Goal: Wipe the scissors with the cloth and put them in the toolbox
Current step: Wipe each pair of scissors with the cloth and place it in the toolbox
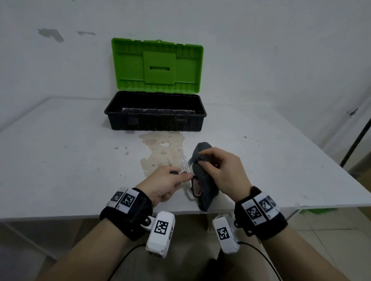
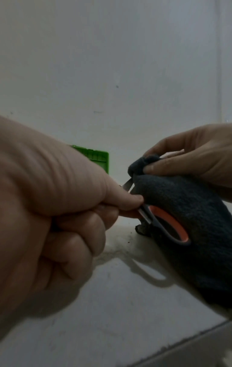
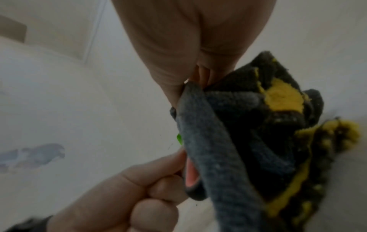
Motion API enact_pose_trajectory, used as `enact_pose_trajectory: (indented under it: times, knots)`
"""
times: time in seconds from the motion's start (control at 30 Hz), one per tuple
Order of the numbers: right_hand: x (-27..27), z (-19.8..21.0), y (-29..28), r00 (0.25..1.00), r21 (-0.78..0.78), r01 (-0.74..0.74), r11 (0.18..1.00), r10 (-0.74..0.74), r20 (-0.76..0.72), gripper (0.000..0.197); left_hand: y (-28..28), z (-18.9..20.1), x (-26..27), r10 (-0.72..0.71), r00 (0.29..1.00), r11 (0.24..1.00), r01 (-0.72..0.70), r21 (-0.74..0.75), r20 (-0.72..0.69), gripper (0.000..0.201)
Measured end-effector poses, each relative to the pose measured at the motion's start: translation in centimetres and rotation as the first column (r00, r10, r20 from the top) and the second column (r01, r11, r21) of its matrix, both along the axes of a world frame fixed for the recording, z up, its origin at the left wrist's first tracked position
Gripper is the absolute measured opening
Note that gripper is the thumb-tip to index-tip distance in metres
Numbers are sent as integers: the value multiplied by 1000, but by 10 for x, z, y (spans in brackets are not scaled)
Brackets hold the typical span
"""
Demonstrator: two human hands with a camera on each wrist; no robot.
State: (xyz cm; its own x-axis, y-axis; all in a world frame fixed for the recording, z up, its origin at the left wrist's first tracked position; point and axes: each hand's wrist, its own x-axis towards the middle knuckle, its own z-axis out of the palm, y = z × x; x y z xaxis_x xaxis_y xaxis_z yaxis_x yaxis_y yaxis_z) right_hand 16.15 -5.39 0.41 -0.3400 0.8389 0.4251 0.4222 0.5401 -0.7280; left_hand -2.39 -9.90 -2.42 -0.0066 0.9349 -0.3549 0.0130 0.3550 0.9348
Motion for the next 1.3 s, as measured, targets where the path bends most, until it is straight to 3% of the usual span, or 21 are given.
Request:
enact_pose_trajectory:
  times: [0.2,0.43,0.57,0.67,0.8,0.93,1.07,1.3]
  knots:
    - [-11,-7,5,985,127,-37,991,15,171,22,2,3,5,37,999,999,-37,15,0,32]
    - [-14,-6,5,964,214,-68,974,9,265,16,-1,6,6,-5,1000,993,6,115,-11,14]
    - [-14,-4,12,975,210,29,977,-74,208,12,0,5,9,7,999,993,-2,114,-39,13]
    - [-6,1,31,968,141,192,971,-211,134,12,3,1,8,28,997,998,-23,67,-72,35]
    - [15,10,42,936,-2,352,936,-352,3,16,2,1,3,20,999,999,-19,27,-41,26]
    - [13,9,13,973,-17,224,974,-225,-44,33,7,8,-3,16,997,1000,-14,27,-70,19]
    - [-1,0,-2,996,130,85,988,-87,11,20,8,11,0,-15,999,999,17,29,-50,19]
    - [-10,-9,0,992,189,59,980,-79,101,17,5,13,2,-42,997,996,47,69,-69,23]
